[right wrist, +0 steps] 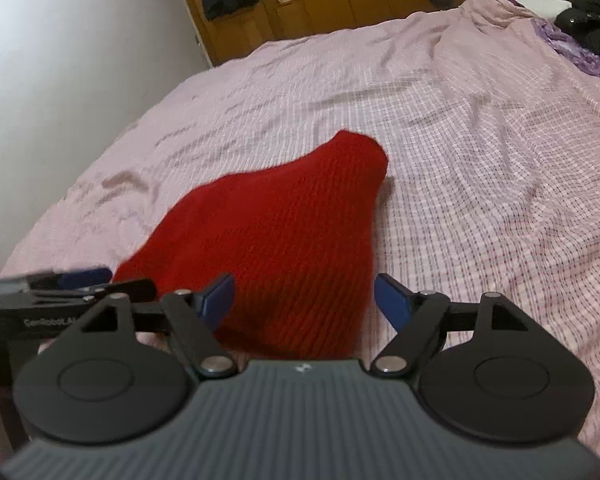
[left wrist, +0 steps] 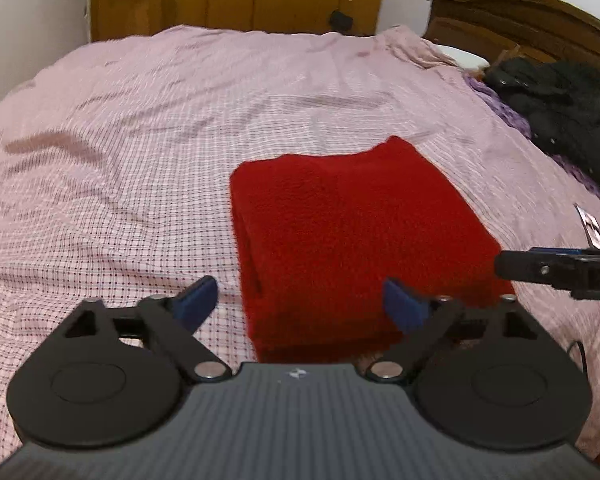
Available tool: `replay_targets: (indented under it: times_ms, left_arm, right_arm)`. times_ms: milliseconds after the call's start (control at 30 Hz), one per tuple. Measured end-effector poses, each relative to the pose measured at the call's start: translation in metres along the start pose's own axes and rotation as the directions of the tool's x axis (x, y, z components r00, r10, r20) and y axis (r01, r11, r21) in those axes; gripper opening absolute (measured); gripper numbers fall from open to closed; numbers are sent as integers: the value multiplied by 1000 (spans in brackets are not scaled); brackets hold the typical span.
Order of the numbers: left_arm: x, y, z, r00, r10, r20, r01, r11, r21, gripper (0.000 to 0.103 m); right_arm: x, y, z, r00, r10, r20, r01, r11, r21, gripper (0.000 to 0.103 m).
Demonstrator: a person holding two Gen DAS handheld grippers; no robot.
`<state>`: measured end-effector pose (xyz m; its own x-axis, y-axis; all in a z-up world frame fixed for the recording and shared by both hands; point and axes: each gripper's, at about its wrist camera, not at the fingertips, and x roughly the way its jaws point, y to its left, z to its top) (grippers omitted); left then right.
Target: Fold small clothes
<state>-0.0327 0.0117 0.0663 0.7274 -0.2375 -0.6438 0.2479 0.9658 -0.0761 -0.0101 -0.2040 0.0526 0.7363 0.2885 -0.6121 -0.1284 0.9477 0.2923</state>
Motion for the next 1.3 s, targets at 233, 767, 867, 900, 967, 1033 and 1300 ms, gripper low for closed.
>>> replay_targets:
  times_ms: [233, 767, 867, 900, 967, 1033, 1300]
  left_arm:
    - [5, -18, -22, 998, 10, -68, -8, 999, 36, 99]
    - [60, -16, -34, 973, 103, -207, -115, 992, -48, 99]
    - [62, -17, -34, 972, 105, -210, -118, 992, -50, 99]
    - [62, -17, -34, 972, 104, -212, -117, 992, -51, 99]
    - [64, -17, -34, 971, 103, -214, -117, 992, -53, 99]
    - [68, -16, -32, 971, 102, -215, -116, 992, -54, 99]
    - [69, -19, -33, 971, 109, -213, -122, 991, -48, 100]
  right_arm:
    - [12, 10, -24, 992, -83, -100, 77, 995, -65, 79]
    - [50, 2, -43, 972, -162, -169, 153, 986, -66, 87]
    - [53, 4, -45, 971, -170, -168, 159, 984, -77, 89]
    - [53, 3, -45, 971, -171, -168, 160, 984, -76, 90]
    - [55, 3, -44, 971, -169, -169, 159, 985, -72, 91]
    - [56, 2, -44, 971, -168, -170, 158, 985, -69, 91]
    - [56, 2, -44, 971, -166, -169, 157, 985, -66, 91]
